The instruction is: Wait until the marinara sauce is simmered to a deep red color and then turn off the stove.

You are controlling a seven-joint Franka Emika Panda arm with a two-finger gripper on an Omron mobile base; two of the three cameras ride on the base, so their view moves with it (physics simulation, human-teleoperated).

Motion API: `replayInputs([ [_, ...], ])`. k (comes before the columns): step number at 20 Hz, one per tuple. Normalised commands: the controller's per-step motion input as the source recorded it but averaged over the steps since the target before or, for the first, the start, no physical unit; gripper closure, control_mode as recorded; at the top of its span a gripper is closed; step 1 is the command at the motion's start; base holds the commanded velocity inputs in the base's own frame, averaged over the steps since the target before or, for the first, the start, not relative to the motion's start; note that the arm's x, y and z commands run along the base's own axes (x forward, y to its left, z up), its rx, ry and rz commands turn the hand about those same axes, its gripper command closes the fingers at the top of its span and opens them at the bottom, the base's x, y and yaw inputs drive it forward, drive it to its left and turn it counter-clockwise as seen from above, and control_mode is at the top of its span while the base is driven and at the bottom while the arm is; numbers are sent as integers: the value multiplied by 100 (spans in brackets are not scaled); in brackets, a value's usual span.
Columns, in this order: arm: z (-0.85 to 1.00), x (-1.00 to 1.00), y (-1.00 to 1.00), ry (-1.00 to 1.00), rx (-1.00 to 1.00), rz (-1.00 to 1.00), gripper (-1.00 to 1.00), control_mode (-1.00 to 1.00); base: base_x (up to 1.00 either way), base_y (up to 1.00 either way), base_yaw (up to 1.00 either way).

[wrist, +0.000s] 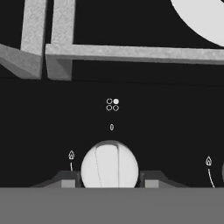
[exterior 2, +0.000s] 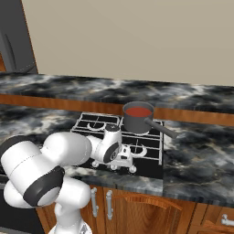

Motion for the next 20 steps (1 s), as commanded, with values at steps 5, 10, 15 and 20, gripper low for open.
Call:
replayInputs([
  [5,0,0,0,0,21,-23,100,-100,0,0,0],
  [10,0,0,-4,0,12,-29,100,-100,0,0,0],
  [15,0,0,-7,2,9,-36,100,-100,0,0,0],
  [20,-4,0,-2,4,8,-42,100,-100,0,0,0],
])
